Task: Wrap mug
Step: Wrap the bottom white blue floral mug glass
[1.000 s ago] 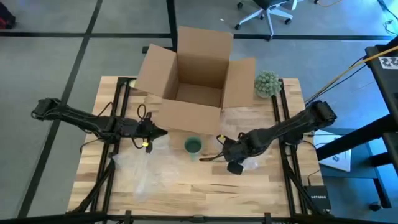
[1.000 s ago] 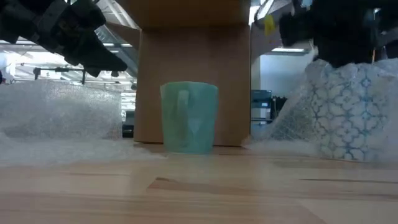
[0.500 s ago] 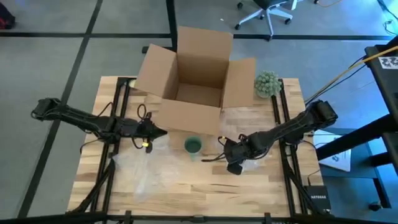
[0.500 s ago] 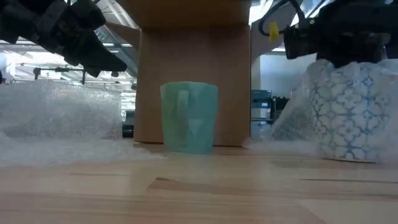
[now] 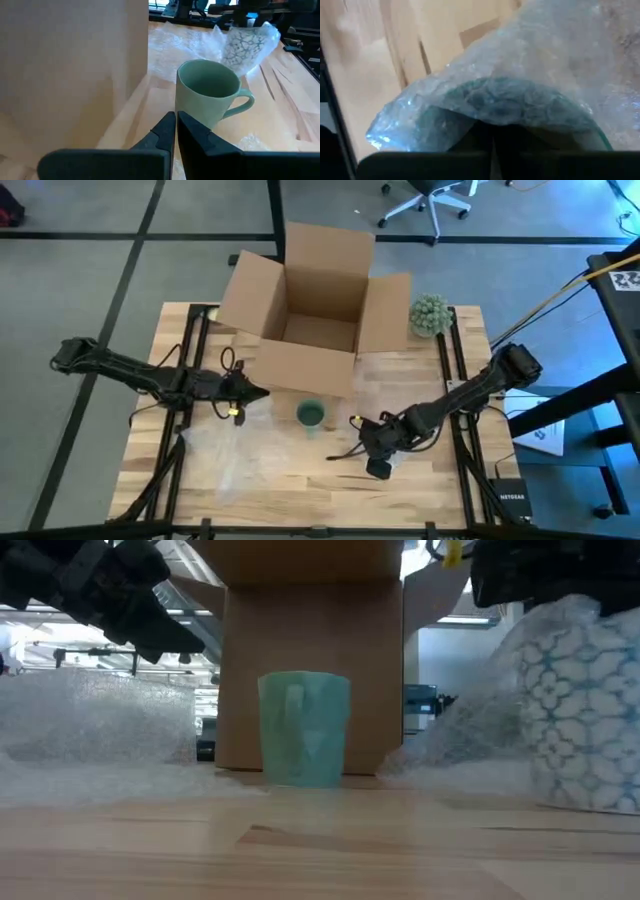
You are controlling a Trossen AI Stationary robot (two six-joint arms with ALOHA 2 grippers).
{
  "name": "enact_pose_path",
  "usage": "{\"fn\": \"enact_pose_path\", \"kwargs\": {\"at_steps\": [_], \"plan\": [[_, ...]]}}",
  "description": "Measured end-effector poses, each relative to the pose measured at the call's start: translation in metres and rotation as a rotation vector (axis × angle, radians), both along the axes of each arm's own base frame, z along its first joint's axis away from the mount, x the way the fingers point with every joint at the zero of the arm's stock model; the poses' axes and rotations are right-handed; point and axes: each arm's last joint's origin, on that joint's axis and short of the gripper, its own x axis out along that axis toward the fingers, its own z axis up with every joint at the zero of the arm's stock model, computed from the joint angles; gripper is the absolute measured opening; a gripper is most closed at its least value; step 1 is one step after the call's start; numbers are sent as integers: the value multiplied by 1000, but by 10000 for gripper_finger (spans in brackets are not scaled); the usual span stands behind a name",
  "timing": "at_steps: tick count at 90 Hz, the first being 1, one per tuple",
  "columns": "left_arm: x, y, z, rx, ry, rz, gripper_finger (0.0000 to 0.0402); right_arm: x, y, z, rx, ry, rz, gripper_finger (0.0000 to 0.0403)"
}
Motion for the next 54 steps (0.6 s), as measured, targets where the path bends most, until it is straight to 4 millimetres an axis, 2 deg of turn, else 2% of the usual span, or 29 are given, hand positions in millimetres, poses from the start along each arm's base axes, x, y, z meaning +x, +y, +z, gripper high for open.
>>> {"fn": "enact_pose_path", "kwargs": {"at_steps": [17,35,45,54], "plan": [[0,0,0,-2,0,1,0,1,-3,45,-11,-32,52,1],[0,0,0,-2,1,2,0,-16,-16,91,-153,7,4,1],[0,0,0,-2,1,1,0,-28,-32,97,-257,35,-95,3],[0,0,0,-3,0,1,0,-35,-51,88,-290,77,-161,25]]}}
